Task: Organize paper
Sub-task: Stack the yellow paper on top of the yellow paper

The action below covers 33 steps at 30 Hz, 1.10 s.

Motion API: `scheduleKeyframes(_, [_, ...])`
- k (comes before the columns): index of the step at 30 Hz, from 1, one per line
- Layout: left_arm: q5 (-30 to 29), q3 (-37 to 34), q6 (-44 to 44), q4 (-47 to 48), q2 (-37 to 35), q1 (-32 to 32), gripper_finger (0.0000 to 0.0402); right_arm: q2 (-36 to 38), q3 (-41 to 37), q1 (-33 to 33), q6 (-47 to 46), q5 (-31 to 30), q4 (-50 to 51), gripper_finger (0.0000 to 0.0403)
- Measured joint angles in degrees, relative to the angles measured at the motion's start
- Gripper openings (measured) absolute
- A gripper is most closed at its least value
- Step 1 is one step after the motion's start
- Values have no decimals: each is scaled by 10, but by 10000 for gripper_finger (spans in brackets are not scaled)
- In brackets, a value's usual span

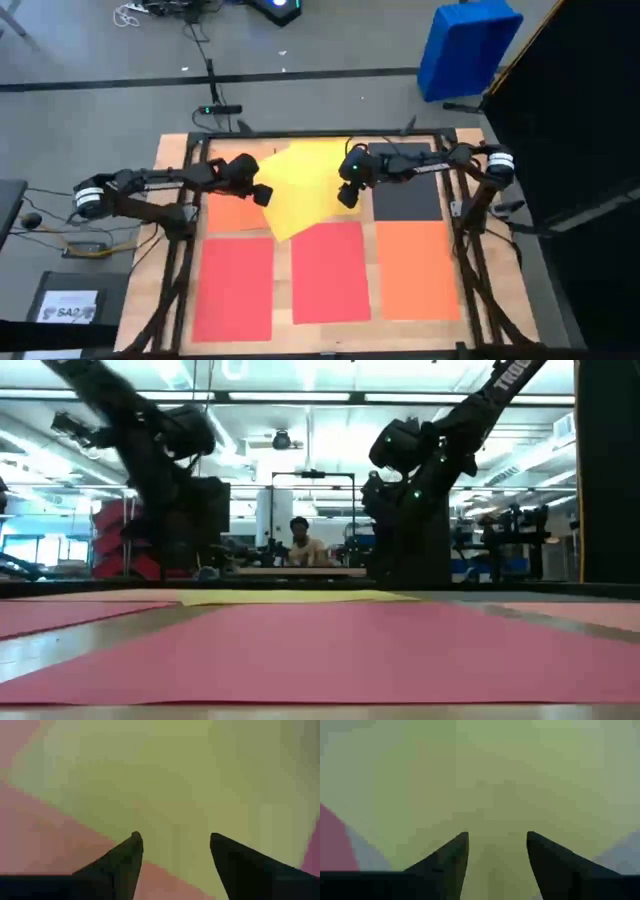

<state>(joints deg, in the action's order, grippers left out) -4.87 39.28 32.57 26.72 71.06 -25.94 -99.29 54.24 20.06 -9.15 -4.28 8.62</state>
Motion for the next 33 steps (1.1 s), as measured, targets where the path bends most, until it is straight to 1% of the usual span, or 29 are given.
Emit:
scheduleKeyframes(3, [-52,65,-75,49,44,1,213,0,0,4,4,-7,8,174])
scheduleKeyframes(5, [-64,102,-146,68,80,0,213,0,0,4,9,-9,15,173])
scheduleKeyframes(7, [-63,136,-207,77,121,0,213,0,0,4,15,-9,19,172])
scheduleKeyframes(10, [-50,184,-276,93,185,-2,213,0,0,4,16,-6,22,172])
scheduleKeyframes(13, [-27,229,-323,113,245,-10,213,0,0,4,17,-5,29,171])
scheduleKeyframes(15, [-20,256,-348,127,280,-16,213,0,0,4,16,0,31,171])
scheduleKeyframes(18, [-18,293,-384,167,326,-25,213,0,0,6,-9,1,28,171])
scheduleKeyframes(21, [-17,320,-421,187,352,-33,213,0,0,11,-13,17,22,171])
scheduleKeyframes(24, [-15,332,-462,190,371,-38,213,0,0,17,-13,22,22,171])
scheduleKeyframes(30, [9,338,-508,179,391,-45,213,0,0,31,-14,31,22,171])
scheduleKeyframes(33, [11,338,-526,166,392,-45,213,0,0,35,-13,39,21,171])
